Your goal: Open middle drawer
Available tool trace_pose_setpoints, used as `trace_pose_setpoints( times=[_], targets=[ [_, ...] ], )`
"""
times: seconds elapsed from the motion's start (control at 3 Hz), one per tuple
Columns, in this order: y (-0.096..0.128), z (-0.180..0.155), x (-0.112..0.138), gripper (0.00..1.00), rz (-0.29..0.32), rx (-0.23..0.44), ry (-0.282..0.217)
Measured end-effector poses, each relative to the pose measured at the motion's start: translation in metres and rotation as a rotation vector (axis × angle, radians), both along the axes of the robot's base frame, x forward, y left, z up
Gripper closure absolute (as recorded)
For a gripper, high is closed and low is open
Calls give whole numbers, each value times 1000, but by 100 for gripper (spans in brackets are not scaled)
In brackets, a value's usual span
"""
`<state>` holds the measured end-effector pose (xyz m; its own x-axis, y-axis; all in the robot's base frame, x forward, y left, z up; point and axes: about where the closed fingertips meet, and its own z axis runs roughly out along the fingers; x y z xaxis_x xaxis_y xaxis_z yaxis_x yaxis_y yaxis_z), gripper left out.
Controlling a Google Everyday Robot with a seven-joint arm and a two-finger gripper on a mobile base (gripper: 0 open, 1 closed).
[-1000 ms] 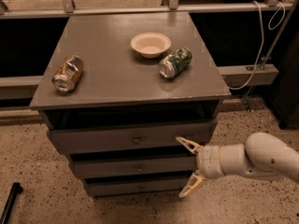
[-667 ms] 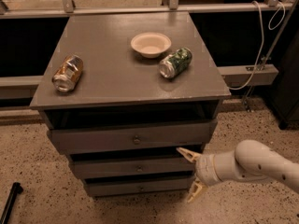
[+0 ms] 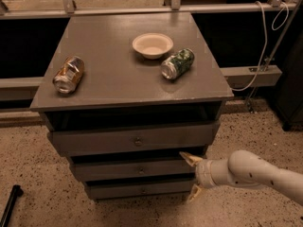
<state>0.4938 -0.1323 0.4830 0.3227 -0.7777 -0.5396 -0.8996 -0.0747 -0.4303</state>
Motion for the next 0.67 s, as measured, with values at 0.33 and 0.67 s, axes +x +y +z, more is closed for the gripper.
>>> trace_pose_setpoints(
  times=[0.33,0.67],
  targets=[
    [7,-29,26,0,32,-33,-6],
    [15,-46,43,0,51,-45,1]
  ],
)
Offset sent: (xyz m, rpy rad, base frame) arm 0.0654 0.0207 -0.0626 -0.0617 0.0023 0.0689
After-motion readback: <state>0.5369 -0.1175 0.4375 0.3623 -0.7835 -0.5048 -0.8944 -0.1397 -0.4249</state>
